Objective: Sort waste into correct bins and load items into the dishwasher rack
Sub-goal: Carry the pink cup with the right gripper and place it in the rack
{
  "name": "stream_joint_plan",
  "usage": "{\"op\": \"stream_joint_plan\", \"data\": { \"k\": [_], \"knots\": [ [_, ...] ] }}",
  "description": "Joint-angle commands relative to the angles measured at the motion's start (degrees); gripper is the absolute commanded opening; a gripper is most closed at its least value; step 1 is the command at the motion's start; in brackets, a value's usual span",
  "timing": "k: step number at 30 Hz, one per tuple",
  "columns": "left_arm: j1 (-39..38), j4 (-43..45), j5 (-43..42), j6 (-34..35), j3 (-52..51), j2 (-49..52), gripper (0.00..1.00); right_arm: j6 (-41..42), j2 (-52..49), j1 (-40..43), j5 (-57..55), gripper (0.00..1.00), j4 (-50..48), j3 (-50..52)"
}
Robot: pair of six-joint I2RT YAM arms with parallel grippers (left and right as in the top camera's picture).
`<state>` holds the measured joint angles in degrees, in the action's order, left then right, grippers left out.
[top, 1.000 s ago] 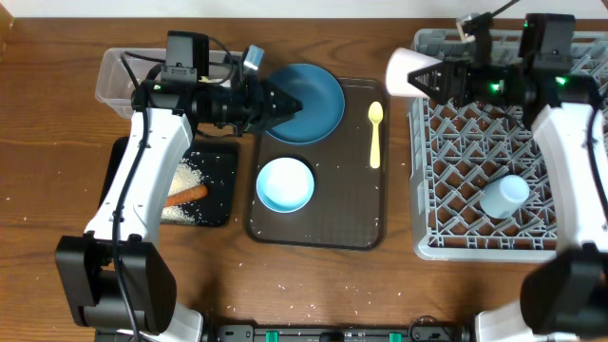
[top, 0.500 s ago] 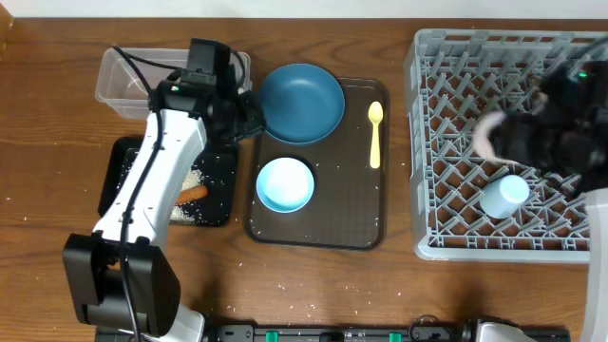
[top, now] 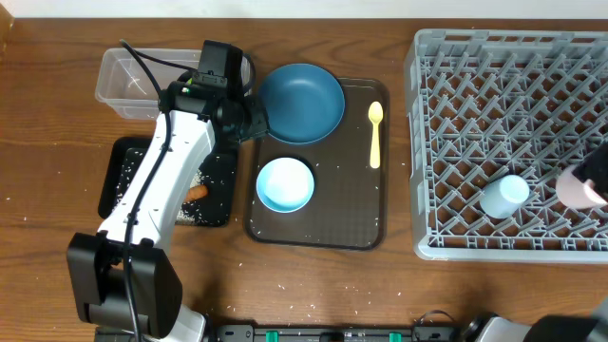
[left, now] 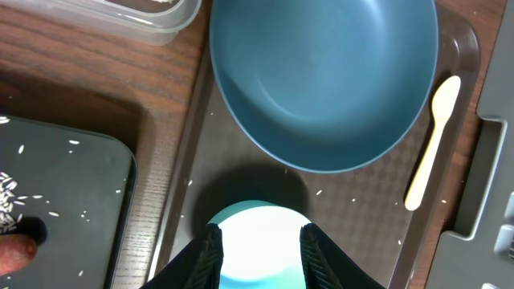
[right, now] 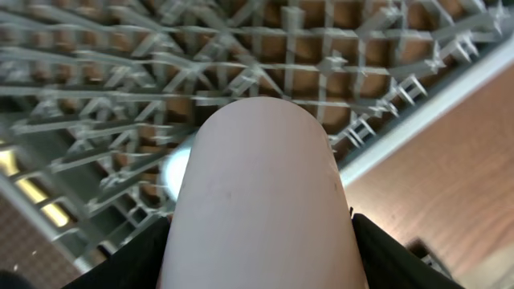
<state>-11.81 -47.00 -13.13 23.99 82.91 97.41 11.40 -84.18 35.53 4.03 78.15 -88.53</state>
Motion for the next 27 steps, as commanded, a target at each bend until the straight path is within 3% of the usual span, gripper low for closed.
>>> {"op": "stream_joint_plan", "data": {
  "k": [1,14,27],
  "knots": [
    [-0.17,-0.31,1.03,-1.86,-0.31,0.48,0.35,0.79,-4.33,2.82,0.35,0.47,0.57,-0.28],
    [-0.17,-0.33,1.86,-2.54,-0.31,0.66,0.35,1.53,-13.79,3.61,0.37,0.41,-6.6,-0.28],
    [-0.17,-0.52,1.86,-2.54,-0.31,0.66,0.35,2.8,-17.73,3.41,-1.51,0.42,-4.48,-0.2]
  ]
}}
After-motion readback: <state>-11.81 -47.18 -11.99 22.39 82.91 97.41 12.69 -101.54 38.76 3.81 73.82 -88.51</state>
